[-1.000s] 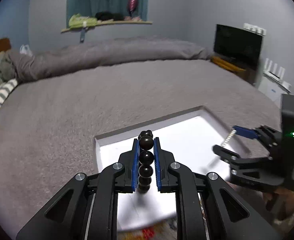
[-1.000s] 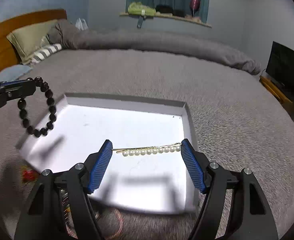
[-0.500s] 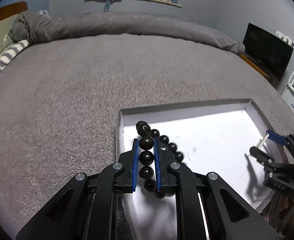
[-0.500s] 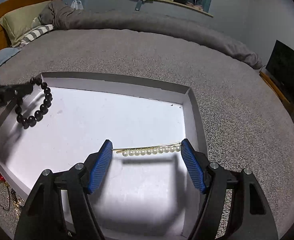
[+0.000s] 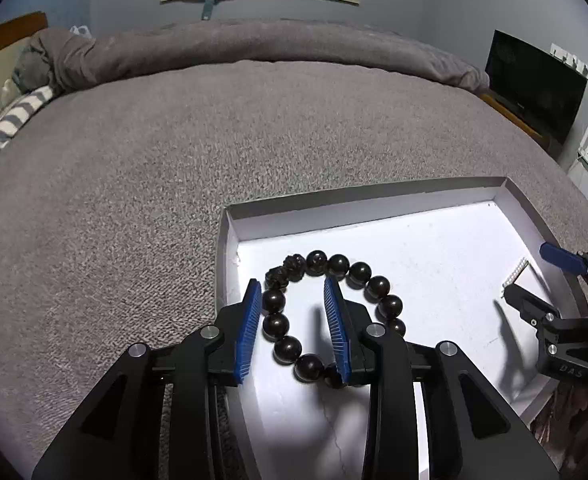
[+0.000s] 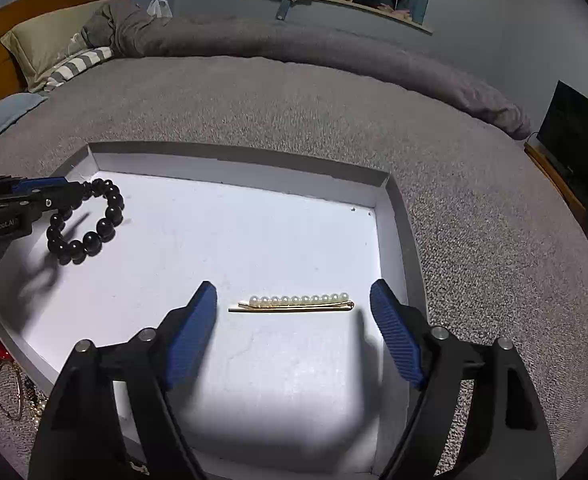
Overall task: Organize jewelry
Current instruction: 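Open both grippers to release the bracelet and pearl clip in the tray, then move the left gripper back over the silver bangle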
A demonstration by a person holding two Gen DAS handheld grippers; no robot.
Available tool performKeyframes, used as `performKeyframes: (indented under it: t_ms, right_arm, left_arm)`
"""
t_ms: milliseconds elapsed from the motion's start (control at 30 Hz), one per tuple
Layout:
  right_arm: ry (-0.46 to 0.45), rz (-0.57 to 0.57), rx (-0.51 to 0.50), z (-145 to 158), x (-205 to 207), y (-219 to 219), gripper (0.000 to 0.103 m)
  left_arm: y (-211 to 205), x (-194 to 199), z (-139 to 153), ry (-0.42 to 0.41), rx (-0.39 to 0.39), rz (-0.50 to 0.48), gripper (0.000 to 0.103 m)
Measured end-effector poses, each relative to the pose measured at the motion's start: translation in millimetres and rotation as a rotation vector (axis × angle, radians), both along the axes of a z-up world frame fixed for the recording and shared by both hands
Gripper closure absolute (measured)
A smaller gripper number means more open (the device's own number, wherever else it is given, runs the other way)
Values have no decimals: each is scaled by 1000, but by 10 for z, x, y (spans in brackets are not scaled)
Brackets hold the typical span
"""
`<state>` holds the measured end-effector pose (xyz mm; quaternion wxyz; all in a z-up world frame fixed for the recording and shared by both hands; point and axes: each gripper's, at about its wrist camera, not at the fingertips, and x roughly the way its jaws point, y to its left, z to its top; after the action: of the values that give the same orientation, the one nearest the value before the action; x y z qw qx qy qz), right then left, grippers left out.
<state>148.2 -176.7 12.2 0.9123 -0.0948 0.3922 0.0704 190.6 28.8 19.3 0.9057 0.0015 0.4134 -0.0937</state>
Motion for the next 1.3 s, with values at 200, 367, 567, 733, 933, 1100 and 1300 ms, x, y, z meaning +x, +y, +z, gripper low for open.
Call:
performKeyframes:
  t_ms: [200, 367, 567, 733, 933, 1100, 1300]
  right_arm:
    - [-61, -5, 36, 119, -120, -31, 16]
    - [-118, -24, 60, 266, -268, -84, 11]
    - [-157, -57, 86, 385, -431, -162, 6]
    - [-160, -65, 90, 409, -557, -181, 6]
    - [-169, -65, 72, 405, -693, -190, 6]
    - [-160, -72, 83, 362, -839, -265, 6]
    - [-146, -82, 96, 296, -1022, -393, 5]
  left_arm:
    - [-36, -109, 64, -27, 5, -10, 51]
    - [-109, -270, 219, -76, 28, -24, 38]
    - [-196, -506, 368, -134, 68, -35, 25]
    - [-235, -700, 415, -156, 92, -43, 22]
    - [-224, -972, 490, -185, 88, -49, 16]
    - [-219, -1141, 494, -188, 81, -58, 15]
    - [-273, -1307, 421, -181, 109, -76, 15]
